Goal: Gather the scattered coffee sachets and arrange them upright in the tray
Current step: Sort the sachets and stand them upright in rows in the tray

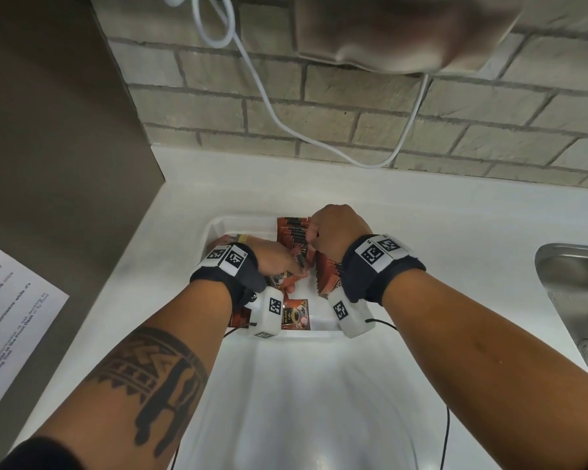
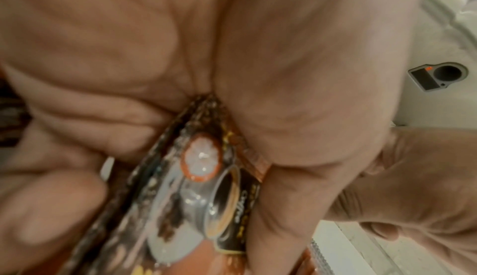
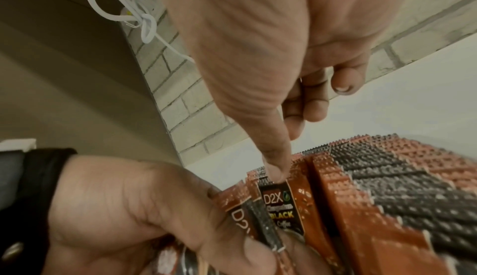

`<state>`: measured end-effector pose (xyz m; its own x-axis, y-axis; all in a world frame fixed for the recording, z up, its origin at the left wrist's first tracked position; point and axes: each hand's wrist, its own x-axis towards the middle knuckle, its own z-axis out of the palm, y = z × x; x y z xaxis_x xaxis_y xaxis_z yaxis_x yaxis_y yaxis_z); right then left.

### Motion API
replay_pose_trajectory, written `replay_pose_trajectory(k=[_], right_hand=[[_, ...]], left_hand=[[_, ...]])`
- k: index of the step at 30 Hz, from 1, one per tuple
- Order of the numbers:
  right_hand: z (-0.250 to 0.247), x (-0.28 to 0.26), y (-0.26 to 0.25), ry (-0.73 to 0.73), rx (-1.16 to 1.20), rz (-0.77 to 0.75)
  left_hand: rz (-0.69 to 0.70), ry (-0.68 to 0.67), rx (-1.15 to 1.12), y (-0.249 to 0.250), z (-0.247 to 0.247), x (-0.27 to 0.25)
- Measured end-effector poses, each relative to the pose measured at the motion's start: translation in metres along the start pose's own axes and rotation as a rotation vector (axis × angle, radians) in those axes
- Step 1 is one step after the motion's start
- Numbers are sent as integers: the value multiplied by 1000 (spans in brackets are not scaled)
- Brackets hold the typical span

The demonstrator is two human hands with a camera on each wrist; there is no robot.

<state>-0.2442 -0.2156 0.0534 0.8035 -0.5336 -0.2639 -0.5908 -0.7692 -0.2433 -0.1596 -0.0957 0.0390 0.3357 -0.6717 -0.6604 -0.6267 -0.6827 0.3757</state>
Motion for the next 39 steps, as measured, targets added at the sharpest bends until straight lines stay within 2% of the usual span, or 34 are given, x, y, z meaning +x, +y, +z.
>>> replay_pose_trajectory(k=[4,7,9,13,17,22,25,28,30,34,36,39], right_hand=[[-6,-3,1,2,27,5],[-11,-9,3,7,44,-27],[-15,-17,4,5,150,-61],[-21,-30,5,-22,383,-97],[-31,-30,7,55,532,-120],[-44,-34,11,94,511,-142],[-42,-32,16,137,413,-110],[-34,-28,13,81,292,-78],[-27,-24,10,26,195,-63],[-10,-12,6,6,90,6],[-2,-7,6,17,74,25],[5,-1,7,3,61,28]], left_hand=[[0,-14,-52,-1,0,0],[25,-98,-319,-11,-2,-2],[52,-108,-508,-18,-5,-6],[191,-50,-852,-23,-10,-22],[303,21,-879,-27,-13,-34],[243,86,-1084,-34,-12,-47],[92,205,-936,-44,-16,-50],[-46,128,-663,-44,-18,-51],[-45,25,-466,-37,-15,-49],[3,15,-125,-20,-5,-30],[-7,12,-36,-13,-2,-18],[-19,-16,-20,-8,0,-5]])
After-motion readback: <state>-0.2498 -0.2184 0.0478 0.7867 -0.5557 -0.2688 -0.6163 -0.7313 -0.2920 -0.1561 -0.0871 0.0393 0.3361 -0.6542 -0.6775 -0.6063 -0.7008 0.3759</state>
